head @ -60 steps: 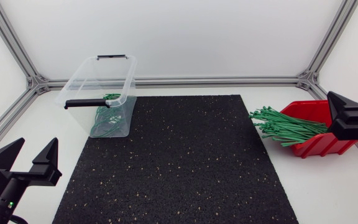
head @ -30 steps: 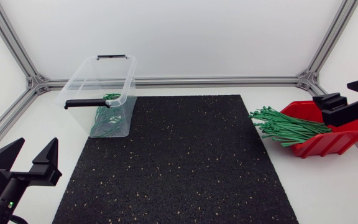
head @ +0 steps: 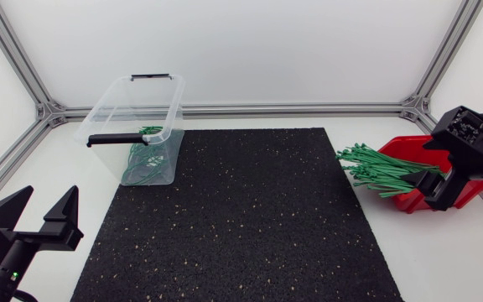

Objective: Take a green cable tie from the red box, thread the tail through the head to close it, then place it in the transparent bin on the left.

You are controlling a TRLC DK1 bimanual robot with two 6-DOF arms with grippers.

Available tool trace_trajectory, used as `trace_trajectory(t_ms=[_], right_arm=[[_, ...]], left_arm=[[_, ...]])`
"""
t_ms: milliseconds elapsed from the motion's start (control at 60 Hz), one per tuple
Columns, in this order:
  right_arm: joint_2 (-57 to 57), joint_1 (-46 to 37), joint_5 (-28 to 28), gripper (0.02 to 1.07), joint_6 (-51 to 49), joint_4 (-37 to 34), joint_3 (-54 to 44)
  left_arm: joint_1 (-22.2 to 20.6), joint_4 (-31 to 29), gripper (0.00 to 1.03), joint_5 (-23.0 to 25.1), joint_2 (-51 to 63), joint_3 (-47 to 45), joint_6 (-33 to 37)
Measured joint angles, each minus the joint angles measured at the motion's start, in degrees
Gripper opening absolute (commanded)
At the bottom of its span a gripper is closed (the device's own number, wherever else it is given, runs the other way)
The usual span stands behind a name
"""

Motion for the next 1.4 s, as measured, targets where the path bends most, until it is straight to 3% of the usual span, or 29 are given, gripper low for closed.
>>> trace_trajectory(t_ms=[433,517,600,800,1400], right_arm=[[2.6,-4.2,-1.7,0.97,-23.8,-2.2,-6.9],[2.6,-4.2,-1.7,0.93,-26.5,-2.3,-8.1],[3.2,-3.6,-1.2,0.92,-28.0,-2.3,-8.5],[5.5,-0.8,1.2,0.74,-29.7,-0.5,-10.6],[10.9,3.2,3.3,0.74,-30.1,7.0,-12.0]], left_arm=[[0.0,0.0,0.99,0.0,0.0,0.0,0.0],[0.0,0.0,0.99,0.0,0.0,0.0,0.0],[0.0,0.0,0.99,0.0,0.0,0.0,0.0],[0.0,0.0,0.99,0.0,0.0,0.0,0.0],[0.0,0.0,0.99,0.5,0.0,0.0,0.0]])
